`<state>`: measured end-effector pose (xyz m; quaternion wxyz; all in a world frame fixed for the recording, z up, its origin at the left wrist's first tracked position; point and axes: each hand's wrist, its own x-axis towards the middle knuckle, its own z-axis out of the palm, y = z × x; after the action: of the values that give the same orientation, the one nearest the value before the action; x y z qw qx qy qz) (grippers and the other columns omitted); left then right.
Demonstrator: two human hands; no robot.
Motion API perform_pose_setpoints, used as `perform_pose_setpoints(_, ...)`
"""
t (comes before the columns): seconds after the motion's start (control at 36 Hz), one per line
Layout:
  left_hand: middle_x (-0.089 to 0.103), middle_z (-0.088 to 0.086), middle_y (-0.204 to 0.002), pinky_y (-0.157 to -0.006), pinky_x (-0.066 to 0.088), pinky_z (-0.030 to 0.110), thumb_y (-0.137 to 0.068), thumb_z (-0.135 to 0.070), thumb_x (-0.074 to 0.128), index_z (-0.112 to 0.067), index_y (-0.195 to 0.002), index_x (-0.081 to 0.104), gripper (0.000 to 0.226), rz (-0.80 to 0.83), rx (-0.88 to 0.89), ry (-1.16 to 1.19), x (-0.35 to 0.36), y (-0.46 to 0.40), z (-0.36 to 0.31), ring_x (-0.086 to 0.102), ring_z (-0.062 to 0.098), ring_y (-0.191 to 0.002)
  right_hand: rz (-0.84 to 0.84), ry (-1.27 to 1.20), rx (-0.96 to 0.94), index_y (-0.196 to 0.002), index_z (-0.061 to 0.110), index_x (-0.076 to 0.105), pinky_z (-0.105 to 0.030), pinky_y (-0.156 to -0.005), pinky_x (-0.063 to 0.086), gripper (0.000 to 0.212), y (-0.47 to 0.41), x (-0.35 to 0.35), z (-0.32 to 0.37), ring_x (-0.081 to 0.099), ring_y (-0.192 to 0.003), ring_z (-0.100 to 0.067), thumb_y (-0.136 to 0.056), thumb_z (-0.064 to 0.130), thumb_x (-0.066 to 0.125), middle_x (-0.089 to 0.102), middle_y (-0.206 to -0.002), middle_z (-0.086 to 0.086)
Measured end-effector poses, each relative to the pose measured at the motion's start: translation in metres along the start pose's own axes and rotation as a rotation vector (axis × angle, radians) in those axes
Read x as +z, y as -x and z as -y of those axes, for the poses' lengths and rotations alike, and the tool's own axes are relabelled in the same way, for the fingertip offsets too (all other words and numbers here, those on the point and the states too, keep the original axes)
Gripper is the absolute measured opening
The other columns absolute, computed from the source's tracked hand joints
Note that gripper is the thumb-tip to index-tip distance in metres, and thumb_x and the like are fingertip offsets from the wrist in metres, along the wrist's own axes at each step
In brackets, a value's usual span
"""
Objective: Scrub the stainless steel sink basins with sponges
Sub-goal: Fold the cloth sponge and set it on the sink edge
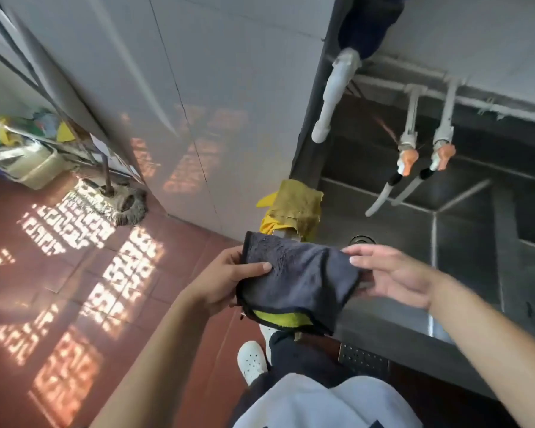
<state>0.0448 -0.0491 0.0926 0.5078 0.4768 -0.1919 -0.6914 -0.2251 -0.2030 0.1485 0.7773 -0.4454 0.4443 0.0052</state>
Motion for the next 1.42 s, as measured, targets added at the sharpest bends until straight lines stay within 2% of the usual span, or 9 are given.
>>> perform_pose_setpoints(0.17, 0.07, 0.021, -0.116, -0.077, 0.059, 0.037, -0.078, -0.001, 0.075, -0.008, -0.118, 0.068, 0.041, -0.058, -0.088, 0.055, -0.012, -0.016, 0.0, 0.071, 0.033, -0.099, -0.178, -0.376, 0.041, -0.113, 0.009, 0.06, -0.036, -0.077, 0.052, 0.043, -0.057, 0.016, -0.064, 0.065, -0.084, -0.026, -0.072, -0.001, 0.07, 0.068, -0.101, -0.015)
perform_pose_setpoints(0.42, 0.07, 0.019, -0.117, -0.075, 0.061, 0.034, -0.088, 0.004, 0.063, -0.007, -0.123, 0.064, 0.037, -0.164, -0.17, -0.017, -0.024, -0.08, -0.062, 0.072, 0.028, -0.096, -0.35, -0.141, -0.284, -0.112, 0.028, 0.065, -0.033, -0.057, 0.055, 0.037, -0.115, -0.013, 0.008, 0.067, -0.07, -0.013, -0.093, -0.002, 0.058, 0.071, -0.095, 0.0)
perform_pose_setpoints(0.69, 0.069, 0.015, -0.123, -0.087, 0.06, 0.041, -0.092, 0.002, 0.06, -0.014, -0.126, 0.063, 0.038, -0.18, -0.203, -0.163, -0.031, -0.199, -0.099, 0.068, 0.033, -0.109, -0.504, -0.126, -0.231, -0.129, 0.024, 0.061, -0.035, -0.064, 0.058, 0.041, -0.189, -0.074, 0.064, 0.069, -0.092, -0.018, -0.095, 0.002, 0.059, 0.071, -0.11, -0.001)
perform_pose_setpoints(0.81, 0.065, 0.015, -0.119, -0.077, 0.058, 0.039, -0.094, 0.002, 0.057, -0.014, -0.139, 0.053, 0.048, -0.366, -0.262, -0.401, -0.043, -0.227, -0.08, 0.065, 0.027, -0.1, -0.559, -0.085, -0.095, -0.132, 0.021, 0.057, -0.041, -0.078, 0.057, 0.044, -0.219, -0.092, 0.048, 0.065, -0.104, -0.027, -0.092, 0.004, 0.063, 0.064, -0.128, -0.007)
perform_pose_setpoints(0.89, 0.06, 0.015, -0.119, -0.089, 0.049, 0.041, -0.095, -0.009, 0.062, -0.017, -0.138, 0.052, 0.045, -0.437, -0.398, -0.59, -0.054, -0.224, -0.056, 0.055, 0.026, -0.102, -0.59, -0.015, 0.034, -0.135, 0.024, 0.054, -0.041, -0.087, 0.052, 0.048, -0.226, -0.09, 0.023, 0.062, -0.113, -0.026, -0.091, 0.01, 0.067, 0.06, -0.127, -0.002)
perform_pose_setpoints(1.06, 0.064, 0.008, -0.127, -0.103, 0.046, 0.046, -0.1, -0.024, 0.058, -0.019, -0.133, 0.057, 0.034, -0.388, -0.374, -0.553, -0.072, -0.169, -0.027, 0.06, 0.027, -0.115, -0.659, -0.035, 0.053, -0.116, 0.02, 0.064, -0.036, -0.079, 0.054, 0.028, -0.192, -0.061, -0.024, 0.063, -0.091, -0.02, -0.09, 0.014, 0.066, 0.067, -0.114, -0.003)
perform_pose_setpoints(1.25, 0.066, -0.002, -0.126, -0.107, 0.046, 0.045, -0.077, -0.049, 0.079, -0.028, -0.131, 0.057, 0.062, -0.205, -0.509, -0.485, -0.073, -0.079, 0.002, 0.061, 0.018, -0.118, -0.529, 0.392, 0.195, -0.117, 0.025, 0.069, -0.03, -0.09, 0.049, 0.038, -0.125, 0.006, -0.094, 0.064, -0.105, -0.02, -0.082, 0.038, 0.074, 0.068, -0.119, 0.0)
perform_pose_setpoints(1.33, 0.065, 0.001, -0.128, -0.11, 0.043, 0.046, -0.084, -0.036, 0.077, -0.024, -0.135, 0.054, 0.057, -0.189, -0.546, -0.435, -0.067, -0.062, 0.016, 0.062, 0.018, -0.117, -0.462, 0.608, 0.284, -0.133, 0.027, 0.061, -0.037, -0.105, 0.044, 0.064, -0.116, 0.031, -0.11, 0.053, -0.126, -0.026, -0.076, 0.054, 0.072, 0.06, -0.137, -0.001)
perform_pose_setpoints(1.42, 0.067, 0.003, -0.125, -0.109, 0.044, 0.048, -0.085, -0.024, 0.077, -0.022, -0.13, 0.058, 0.049, -0.214, -0.534, -0.42, -0.059, -0.056, 0.027, 0.064, 0.021, -0.116, -0.487, 0.797, 0.299, -0.133, 0.034, 0.057, -0.038, -0.111, 0.034, 0.062, -0.12, 0.048, -0.11, 0.037, -0.139, -0.024, -0.078, 0.06, 0.067, 0.051, -0.146, 0.004)
